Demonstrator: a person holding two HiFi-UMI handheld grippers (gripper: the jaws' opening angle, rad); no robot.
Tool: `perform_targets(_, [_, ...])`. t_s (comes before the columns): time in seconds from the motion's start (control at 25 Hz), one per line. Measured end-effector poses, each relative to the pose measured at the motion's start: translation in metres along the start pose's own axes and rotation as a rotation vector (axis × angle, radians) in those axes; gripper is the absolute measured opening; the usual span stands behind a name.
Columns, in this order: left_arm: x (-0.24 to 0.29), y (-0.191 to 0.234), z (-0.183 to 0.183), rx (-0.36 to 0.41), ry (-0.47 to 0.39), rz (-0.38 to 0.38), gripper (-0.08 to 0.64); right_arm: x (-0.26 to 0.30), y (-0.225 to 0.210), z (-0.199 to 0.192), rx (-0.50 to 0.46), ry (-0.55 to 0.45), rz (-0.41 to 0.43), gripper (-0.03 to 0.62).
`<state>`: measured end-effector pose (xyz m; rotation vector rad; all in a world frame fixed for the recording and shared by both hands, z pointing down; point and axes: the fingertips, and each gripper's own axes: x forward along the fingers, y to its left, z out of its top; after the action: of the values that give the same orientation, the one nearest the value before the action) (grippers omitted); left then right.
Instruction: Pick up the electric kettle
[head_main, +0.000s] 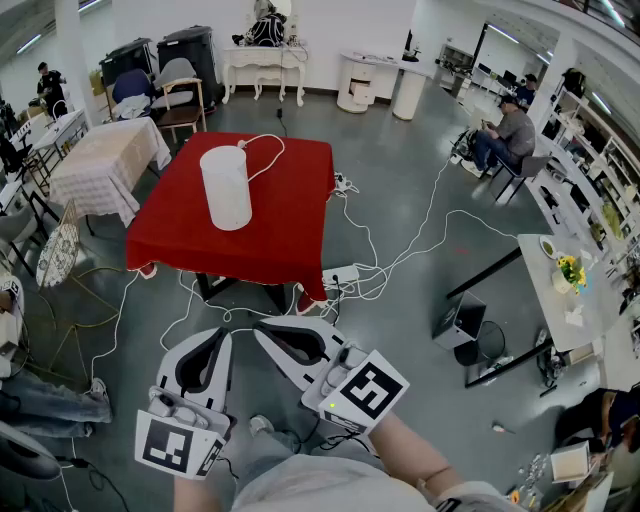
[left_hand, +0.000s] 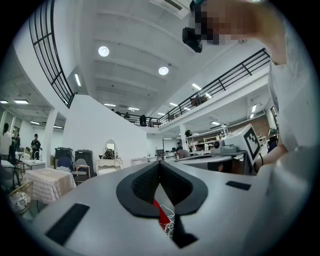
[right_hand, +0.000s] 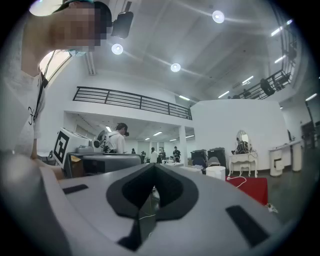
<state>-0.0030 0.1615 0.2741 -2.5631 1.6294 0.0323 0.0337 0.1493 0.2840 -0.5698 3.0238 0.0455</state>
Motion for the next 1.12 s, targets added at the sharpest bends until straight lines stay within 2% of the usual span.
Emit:
perform_targets(0.72, [0.003, 0.009, -0.008, -0.015, 0.011, -0.012, 0.009, 0.011, -0.002, -0.001, 0.014, 0.001, -0.004, 0.006])
perform_targets(1.12, [0.005, 0.065, -0.017, 0.002, 0.011, -0.01, 0.009, 0.058, -0.017, -0.007, -0.01, -0.006, -0.033, 0.006])
